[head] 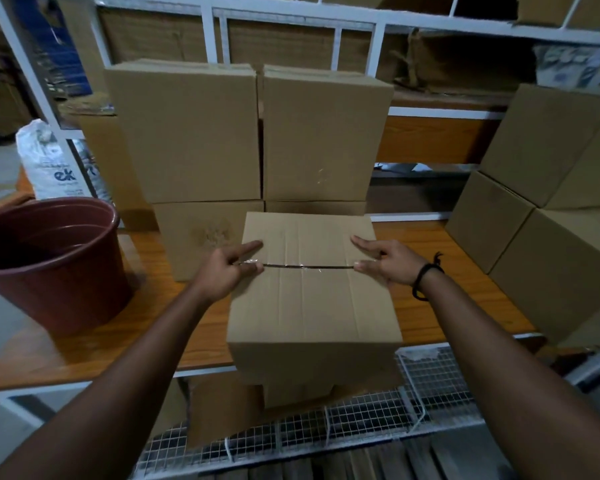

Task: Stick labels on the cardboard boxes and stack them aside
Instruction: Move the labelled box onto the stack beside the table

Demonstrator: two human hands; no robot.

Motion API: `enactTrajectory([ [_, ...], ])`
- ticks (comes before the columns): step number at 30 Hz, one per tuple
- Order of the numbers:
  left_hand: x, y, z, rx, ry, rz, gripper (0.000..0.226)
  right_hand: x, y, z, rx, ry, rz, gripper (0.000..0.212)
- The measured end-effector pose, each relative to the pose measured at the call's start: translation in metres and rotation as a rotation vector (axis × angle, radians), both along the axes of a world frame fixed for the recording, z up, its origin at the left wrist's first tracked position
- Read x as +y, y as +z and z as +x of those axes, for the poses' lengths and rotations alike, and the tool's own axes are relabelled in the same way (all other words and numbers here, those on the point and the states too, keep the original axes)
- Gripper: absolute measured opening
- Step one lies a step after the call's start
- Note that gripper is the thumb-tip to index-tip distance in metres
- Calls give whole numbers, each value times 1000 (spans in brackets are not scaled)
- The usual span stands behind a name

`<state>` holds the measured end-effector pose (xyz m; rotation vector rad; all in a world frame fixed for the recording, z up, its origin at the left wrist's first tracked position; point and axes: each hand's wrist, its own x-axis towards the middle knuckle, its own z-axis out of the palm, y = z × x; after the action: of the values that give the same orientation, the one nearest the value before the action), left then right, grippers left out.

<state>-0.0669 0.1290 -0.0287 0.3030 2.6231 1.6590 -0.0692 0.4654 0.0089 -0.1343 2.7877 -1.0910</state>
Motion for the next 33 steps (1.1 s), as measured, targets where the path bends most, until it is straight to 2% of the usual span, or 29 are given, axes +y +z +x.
enactTrajectory([
  [6, 7, -3, -18, -62, 10, -20, 46, -4, -13, -31, 4, 3, 8, 48],
  [11, 4, -3, 4, -80, 58, 150, 48, -5, -19, -36, 42, -30, 47, 46],
  [14, 4, -7, 16, -88, 63, 207, 49, -3, -20, -25, 103, -37, 34, 51],
  [16, 6, -8, 19, -104, 47, 200, 59, 1, -20, -14, 122, -44, -35, 55],
  [22, 17, -3, 5, -160, -20, 120, 75, -7, -28, 6, -22, 59, -99, 78],
  [25, 22, -3, 2, -153, -33, 104, 77, -3, -28, 10, 3, 7, -161, 80],
  [30, 50, -2, -1, -183, -104, 134, 98, 33, -26, 28, -1, -84, -156, 81],
  [33, 86, -3, -4, -160, -172, 128, 99, 66, -21, 45, 9, -150, -156, 82],
])
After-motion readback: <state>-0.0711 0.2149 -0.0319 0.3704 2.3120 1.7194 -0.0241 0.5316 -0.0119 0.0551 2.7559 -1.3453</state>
